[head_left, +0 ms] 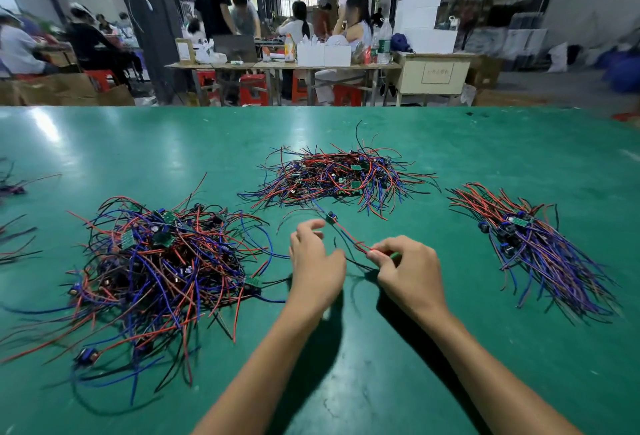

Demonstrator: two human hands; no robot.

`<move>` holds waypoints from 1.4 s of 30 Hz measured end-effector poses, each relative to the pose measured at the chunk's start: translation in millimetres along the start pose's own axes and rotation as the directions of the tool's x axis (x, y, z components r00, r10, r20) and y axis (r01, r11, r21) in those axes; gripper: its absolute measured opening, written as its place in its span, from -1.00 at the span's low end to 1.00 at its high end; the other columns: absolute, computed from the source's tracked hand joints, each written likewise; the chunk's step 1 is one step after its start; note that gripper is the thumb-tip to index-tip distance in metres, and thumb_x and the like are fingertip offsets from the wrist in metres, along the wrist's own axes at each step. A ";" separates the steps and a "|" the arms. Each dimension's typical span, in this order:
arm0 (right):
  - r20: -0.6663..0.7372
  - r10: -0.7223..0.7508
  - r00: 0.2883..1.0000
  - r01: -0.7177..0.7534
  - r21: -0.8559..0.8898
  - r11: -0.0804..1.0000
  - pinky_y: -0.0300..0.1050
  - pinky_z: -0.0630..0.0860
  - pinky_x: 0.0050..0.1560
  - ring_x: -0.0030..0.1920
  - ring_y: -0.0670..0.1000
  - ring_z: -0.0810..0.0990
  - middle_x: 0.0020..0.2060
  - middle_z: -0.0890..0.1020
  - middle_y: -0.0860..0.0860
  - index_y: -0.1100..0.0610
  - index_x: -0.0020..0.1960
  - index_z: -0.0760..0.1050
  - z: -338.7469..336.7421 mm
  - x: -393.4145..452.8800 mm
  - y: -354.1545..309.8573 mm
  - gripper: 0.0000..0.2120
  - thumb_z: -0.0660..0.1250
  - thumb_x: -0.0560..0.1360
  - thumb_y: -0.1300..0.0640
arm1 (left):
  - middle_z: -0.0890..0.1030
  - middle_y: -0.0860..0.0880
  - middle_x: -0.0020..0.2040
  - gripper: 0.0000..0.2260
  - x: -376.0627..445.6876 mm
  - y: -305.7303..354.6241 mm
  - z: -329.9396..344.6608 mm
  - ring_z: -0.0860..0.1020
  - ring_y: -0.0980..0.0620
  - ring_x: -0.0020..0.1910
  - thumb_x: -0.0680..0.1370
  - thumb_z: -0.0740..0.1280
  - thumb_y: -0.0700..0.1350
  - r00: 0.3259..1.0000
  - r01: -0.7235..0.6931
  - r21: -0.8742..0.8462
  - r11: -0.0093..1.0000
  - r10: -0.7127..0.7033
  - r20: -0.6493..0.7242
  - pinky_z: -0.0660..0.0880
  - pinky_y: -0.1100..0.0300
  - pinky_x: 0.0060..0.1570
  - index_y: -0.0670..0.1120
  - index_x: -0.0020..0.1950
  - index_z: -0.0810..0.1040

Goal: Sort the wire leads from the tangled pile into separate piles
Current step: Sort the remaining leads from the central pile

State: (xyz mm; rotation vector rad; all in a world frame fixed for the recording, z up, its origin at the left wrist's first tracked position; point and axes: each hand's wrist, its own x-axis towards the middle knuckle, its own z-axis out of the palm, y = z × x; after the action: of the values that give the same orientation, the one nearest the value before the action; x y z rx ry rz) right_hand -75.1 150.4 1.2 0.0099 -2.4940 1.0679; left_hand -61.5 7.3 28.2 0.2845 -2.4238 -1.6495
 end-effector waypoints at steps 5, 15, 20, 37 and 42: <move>-0.026 0.094 0.995 -0.086 0.212 0.973 -0.26 0.52 -0.16 -0.33 -0.14 0.65 -0.43 0.64 -0.22 -0.02 -0.23 0.66 -13.4 4.1 6.9 -0.88 0.50 0.47 0.10 | 0.33 -0.04 0.33 -0.52 -6.7 -14.9 15.8 0.24 -0.05 0.39 0.54 0.39 0.06 0.979 -0.087 0.389 0.917 0.007 0.203 0.19 0.09 0.32 0.01 0.40 0.35; 0.166 0.082 0.983 -0.097 0.084 0.992 -0.18 0.55 -0.10 -0.24 -0.11 0.67 -0.35 0.70 -0.14 -0.04 -0.13 0.65 -24.5 8.7 19.6 -0.90 0.42 0.54 0.00 | 0.48 0.03 0.09 -0.78 -14.8 -23.0 23.5 0.39 -0.02 0.16 0.57 0.31 0.19 0.854 -0.506 0.590 0.629 0.462 0.240 0.29 0.06 0.06 0.07 0.06 0.58; 0.286 0.091 0.954 -0.252 0.599 0.760 -0.37 0.36 -0.45 -0.49 -0.16 0.43 -0.37 0.69 -0.03 0.08 -0.11 0.66 -29.0 4.5 0.6 -0.88 0.39 0.58 0.12 | 0.56 0.07 -0.06 -0.90 -15.4 -20.1 23.3 0.47 0.04 -0.05 0.60 0.35 -0.01 0.832 -0.554 0.308 0.773 0.523 0.183 0.38 0.10 -0.04 0.00 -0.05 0.55; 0.067 -0.056 0.996 0.015 0.498 0.867 -0.09 0.59 -0.03 -0.12 -0.09 0.69 -0.15 0.72 -0.10 0.05 -0.03 0.58 -3.7 -20.4 -22.8 -0.97 0.39 0.59 0.15 | 0.69 -0.12 -0.06 -0.75 -24.2 8.9 19.0 0.60 0.25 -0.25 0.68 0.24 -0.13 0.988 -0.044 -0.512 0.858 0.114 0.108 0.43 0.48 -0.22 -0.21 0.07 0.67; 0.244 -0.037 0.969 -0.127 0.623 0.772 -0.24 0.50 -0.16 -0.21 -0.13 0.65 -0.16 0.72 -0.06 0.01 0.07 0.59 1.7 -25.7 -34.9 -0.92 0.33 0.63 0.11 | 0.66 -0.08 -0.17 -0.75 -11.5 26.4 -5.1 0.62 0.09 -0.24 0.71 0.18 -0.13 0.979 -0.192 -0.481 0.856 0.133 -0.154 0.53 0.30 -0.29 -0.12 -0.06 0.60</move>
State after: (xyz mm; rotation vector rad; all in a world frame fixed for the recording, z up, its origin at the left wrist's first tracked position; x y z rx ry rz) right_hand -46.5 120.6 14.4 0.2997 -2.1996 1.9946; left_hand -50.3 15.3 54.0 0.0850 -1.7977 -2.0294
